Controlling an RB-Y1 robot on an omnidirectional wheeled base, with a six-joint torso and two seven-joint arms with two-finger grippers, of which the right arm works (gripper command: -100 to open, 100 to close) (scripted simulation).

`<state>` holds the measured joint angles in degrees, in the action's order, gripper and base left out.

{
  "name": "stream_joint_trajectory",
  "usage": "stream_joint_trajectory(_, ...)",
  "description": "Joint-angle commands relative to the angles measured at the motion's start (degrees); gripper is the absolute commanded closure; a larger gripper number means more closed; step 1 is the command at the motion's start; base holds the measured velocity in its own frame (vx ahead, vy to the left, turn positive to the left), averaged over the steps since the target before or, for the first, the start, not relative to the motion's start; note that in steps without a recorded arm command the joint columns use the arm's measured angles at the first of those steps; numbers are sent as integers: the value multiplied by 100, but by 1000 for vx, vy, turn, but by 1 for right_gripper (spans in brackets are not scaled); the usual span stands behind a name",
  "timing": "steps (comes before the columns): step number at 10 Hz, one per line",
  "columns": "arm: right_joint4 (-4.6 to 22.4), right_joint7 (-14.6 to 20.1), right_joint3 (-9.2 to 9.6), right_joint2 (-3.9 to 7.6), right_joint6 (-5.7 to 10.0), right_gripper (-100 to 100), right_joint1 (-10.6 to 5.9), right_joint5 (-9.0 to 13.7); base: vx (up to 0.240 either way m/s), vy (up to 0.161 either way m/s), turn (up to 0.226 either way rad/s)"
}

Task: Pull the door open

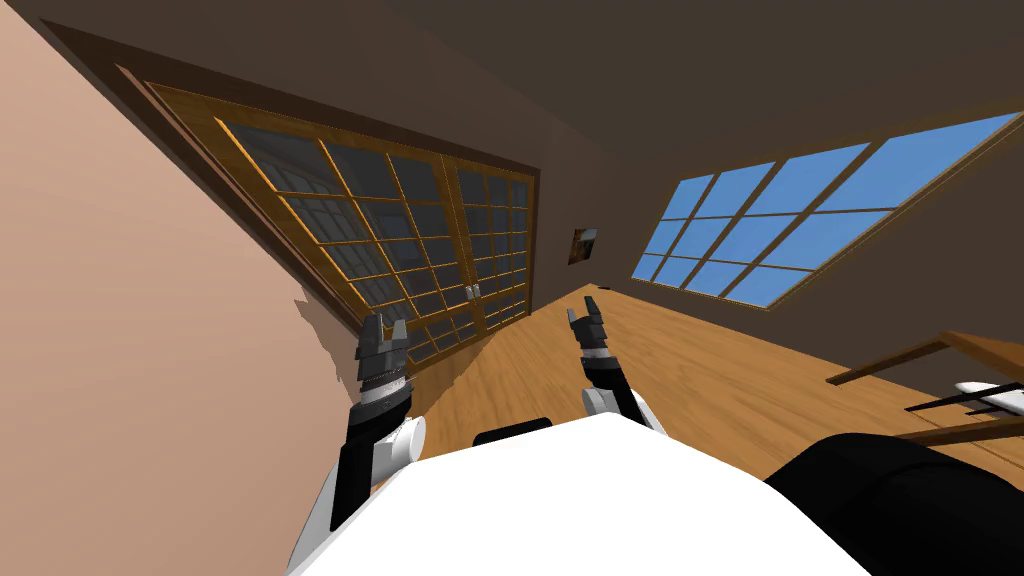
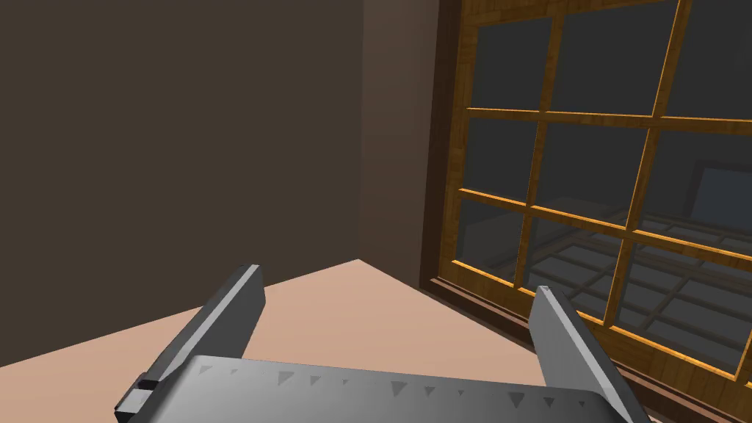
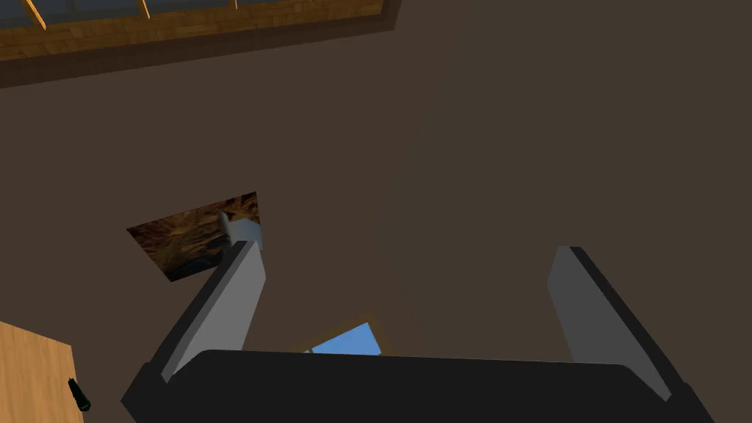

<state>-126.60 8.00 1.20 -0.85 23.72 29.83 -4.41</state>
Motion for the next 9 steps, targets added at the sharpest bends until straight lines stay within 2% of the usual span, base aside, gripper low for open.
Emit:
stream_joint_trajectory(1, 161, -199, 8, 50, 45, -100, -45, 13, 94, 22, 60)
stream_joint_trajectory(9, 883, -1094, 45, 224, 249, -100, -247, 70, 128, 46, 49)
